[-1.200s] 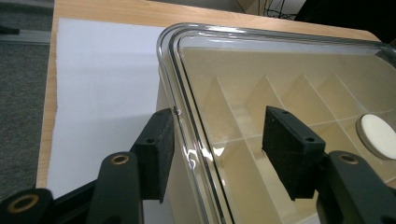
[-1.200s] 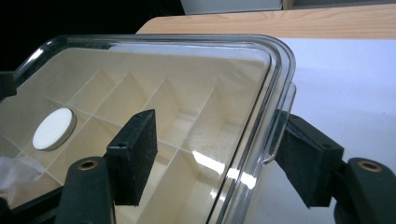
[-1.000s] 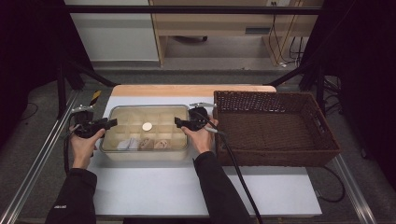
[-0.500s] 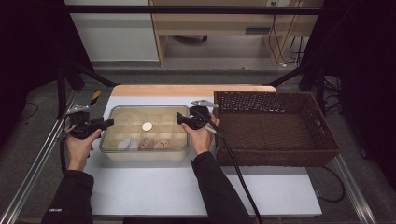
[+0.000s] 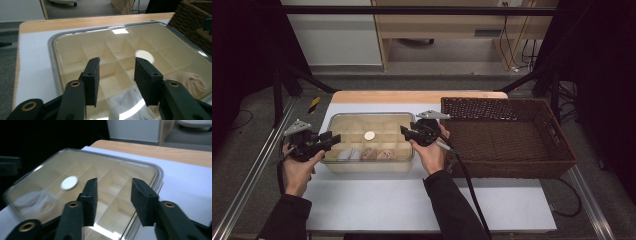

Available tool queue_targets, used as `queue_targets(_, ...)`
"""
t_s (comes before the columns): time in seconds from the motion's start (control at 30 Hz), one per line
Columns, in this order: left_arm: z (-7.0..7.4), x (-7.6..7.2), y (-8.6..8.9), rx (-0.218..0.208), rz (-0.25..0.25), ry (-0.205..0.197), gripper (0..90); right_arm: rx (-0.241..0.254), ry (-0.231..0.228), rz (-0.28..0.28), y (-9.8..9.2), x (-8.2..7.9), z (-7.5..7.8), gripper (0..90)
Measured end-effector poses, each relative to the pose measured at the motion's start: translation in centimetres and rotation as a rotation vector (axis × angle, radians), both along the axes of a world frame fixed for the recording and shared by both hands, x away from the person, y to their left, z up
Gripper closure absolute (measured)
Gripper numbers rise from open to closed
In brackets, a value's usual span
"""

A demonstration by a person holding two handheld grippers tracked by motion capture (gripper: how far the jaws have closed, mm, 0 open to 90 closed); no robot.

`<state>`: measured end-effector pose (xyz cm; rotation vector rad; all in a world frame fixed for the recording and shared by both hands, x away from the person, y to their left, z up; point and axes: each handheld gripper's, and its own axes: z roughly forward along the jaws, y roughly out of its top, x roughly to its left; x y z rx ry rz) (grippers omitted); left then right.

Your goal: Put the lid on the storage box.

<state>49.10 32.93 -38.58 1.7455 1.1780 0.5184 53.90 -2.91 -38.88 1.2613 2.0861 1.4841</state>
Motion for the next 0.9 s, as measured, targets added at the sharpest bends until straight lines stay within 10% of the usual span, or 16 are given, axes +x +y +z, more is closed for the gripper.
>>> queue_targets(0.3, -0.9, -4.2, -1.7, 0.002, -0.043, -0.027, 62.1, -0.008, -0.017, 0.136, -1.8, -4.2, -0.4, 75.3)
queue_targets(0.9, -5.4, -9.5, -1.8, 0.057, -0.099, 0.016, 54.0, 0.004, -0.021, 0.243, -5.5, -11.5, -5.2, 52.1)
